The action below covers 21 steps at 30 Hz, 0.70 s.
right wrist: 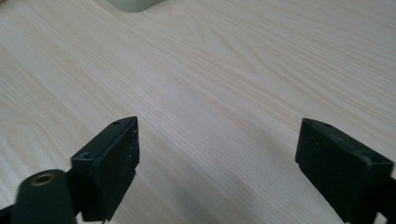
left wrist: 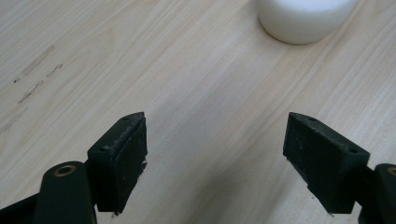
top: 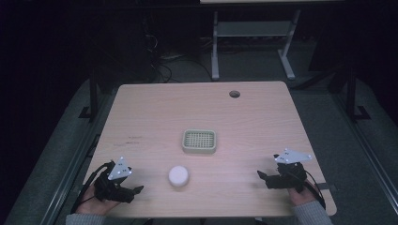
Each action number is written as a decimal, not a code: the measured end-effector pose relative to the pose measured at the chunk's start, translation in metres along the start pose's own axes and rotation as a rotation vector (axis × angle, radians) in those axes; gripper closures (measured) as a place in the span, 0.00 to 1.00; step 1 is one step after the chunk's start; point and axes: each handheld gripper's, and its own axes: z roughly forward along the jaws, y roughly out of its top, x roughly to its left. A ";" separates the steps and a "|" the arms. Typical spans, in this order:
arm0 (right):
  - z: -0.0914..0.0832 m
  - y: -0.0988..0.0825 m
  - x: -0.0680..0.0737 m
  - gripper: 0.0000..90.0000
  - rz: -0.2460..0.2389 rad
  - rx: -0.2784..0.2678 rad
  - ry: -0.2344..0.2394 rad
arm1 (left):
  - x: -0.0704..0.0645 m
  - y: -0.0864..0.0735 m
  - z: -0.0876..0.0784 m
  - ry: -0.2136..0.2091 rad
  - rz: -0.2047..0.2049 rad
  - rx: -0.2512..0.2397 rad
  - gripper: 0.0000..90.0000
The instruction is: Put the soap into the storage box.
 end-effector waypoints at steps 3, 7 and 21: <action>0.000 0.000 -0.001 0.15 -0.003 -0.002 -0.003 | 0.000 0.001 0.001 -0.007 0.009 0.010 0.23; -0.001 0.000 0.000 0.15 -0.007 -0.007 0.006 | 0.000 0.004 0.001 -0.010 0.018 0.016 0.23; -0.009 0.001 0.000 0.15 -0.014 -0.058 0.049 | 0.004 0.025 0.002 -0.036 0.071 0.040 0.23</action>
